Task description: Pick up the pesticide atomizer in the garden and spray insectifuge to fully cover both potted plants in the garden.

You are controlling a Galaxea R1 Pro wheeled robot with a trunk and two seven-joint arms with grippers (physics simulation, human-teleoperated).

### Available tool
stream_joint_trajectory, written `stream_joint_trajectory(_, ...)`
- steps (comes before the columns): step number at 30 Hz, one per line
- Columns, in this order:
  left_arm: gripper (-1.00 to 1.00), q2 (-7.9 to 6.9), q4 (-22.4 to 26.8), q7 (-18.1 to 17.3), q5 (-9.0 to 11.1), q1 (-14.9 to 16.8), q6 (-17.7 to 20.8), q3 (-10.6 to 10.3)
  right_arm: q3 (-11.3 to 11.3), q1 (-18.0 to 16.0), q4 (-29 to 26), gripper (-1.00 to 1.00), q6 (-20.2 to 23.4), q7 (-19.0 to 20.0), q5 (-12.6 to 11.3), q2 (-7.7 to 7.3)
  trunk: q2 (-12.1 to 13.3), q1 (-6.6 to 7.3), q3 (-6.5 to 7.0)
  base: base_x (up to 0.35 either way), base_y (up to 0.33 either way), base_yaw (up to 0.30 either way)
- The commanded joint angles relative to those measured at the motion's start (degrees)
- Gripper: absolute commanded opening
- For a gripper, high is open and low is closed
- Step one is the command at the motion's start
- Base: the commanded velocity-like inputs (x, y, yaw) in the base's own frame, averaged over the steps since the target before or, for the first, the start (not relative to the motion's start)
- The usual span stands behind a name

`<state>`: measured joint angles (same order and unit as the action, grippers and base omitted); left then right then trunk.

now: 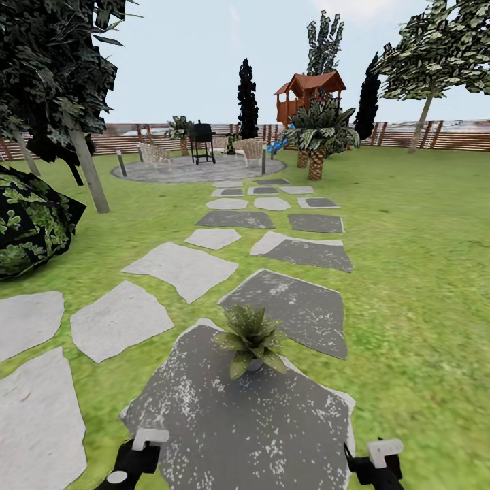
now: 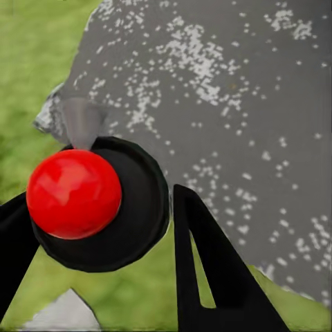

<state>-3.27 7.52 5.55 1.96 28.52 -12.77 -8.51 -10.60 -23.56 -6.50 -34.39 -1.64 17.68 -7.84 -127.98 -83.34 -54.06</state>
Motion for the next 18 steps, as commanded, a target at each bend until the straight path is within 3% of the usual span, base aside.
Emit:
stream_joint_trajectory(1,-1.0,-0.02,-0.04,0.53,0.88,-0.47,-1.28,-0.52,-0.4,-0.02,0.07,1.0,-0.21,-0.23,0.55,0.1,-0.02,0.01,-0.04,0.0,0.0,0.0)
stream_joint_trajectory(2,-1.0,-0.15,-0.09,0.62,1.59,-0.71,-1.81,-0.5,-0.4,-0.01,0.09,1.0,-0.22,-0.25,0.54,0.2,-0.02,0.01,-0.04,0.0,0.0,0.021)
stream_joint_trajectory(4,-1.0,-0.34,-0.34,0.69,5.35,-2.1,-2.75,-0.31,-0.39,0.0,0.15,1.0,-0.27,-0.28,0.64,0.98,-0.02,0.01,-0.04,0.0,0.0,0.121)
stream_joint_trajectory(7,-1.0,-0.45,-0.5,0.63,8.09,-3.16,-3.13,-0.23,-0.4,0.1,0.16,1.0,-0.32,-0.29,0.68,1.64,-0.02,0.01,-0.04,0.0,0.0,0.211)
stream_joint_trajectory(18,-1.0,-0.51,-0.58,0.43,9.02,-3.48,-3.39,-0.24,-0.45,0.33,0.17,1.0,-0.33,-0.38,0.69,1.75,-0.02,0.01,-0.04,0.0,0.0,0.274)
